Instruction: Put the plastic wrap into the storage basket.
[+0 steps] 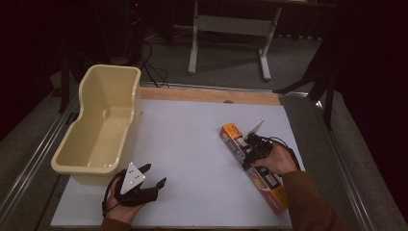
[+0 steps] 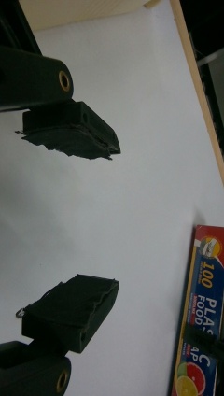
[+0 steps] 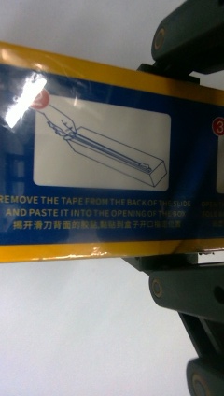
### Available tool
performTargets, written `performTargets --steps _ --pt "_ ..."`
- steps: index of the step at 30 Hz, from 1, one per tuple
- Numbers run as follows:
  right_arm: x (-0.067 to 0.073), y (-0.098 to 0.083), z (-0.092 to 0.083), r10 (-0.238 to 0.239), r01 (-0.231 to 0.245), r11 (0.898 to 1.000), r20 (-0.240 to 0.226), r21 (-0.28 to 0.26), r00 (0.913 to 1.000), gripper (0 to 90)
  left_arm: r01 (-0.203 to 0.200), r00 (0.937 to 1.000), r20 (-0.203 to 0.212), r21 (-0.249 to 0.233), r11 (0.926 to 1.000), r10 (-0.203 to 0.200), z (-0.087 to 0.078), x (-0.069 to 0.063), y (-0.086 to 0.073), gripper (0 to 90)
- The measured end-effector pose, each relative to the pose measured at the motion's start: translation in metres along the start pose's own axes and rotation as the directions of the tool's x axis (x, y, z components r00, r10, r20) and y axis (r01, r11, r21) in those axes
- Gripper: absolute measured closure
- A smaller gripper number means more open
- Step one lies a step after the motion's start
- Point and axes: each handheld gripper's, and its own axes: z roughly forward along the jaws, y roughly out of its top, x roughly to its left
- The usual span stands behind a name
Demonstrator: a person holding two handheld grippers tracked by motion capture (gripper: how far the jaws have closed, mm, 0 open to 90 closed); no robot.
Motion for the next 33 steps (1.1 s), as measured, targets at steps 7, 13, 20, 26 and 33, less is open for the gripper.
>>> performTargets --steps 7,13,20,26,33 --pt "0.001 -0.003 -0.009 0.018 -0.022 0.998 -0.066 -0.053 0.9976 40.0 0.003 1.0000 -0.002 -0.001 1.0000 -0.003 0.000 0.000 0.000 29.8" --pt "0.005 -0.003 -0.018 0.025 -0.039 0.996 -0.149 -0.086 0.9885 39.9 0.001 1.0000 -0.004 -0.001 1.0000 -0.001 0.000 0.000 0.000 29.9" --pt "0.014 -0.001 -0.032 0.003 -0.044 0.987 -0.253 -0.156 0.9676 39.9 0.002 1.0000 -0.005 -0.002 1.0000 -0.002 -0.001 0.000 0.000 29.9" --pt "0.028 0.005 -0.047 -0.024 -0.040 0.979 -0.309 -0.200 0.9506 39.9 0.002 1.0000 -0.006 -0.004 1.0000 -0.002 -0.001 0.000 0.000 29.9" --pt "0.047 0.014 -0.064 -0.049 -0.039 0.969 -0.342 -0.245 0.9385 39.9 0.001 1.0000 -0.006 -0.007 1.0000 -0.001 -0.001 0.000 0.000 29.8"
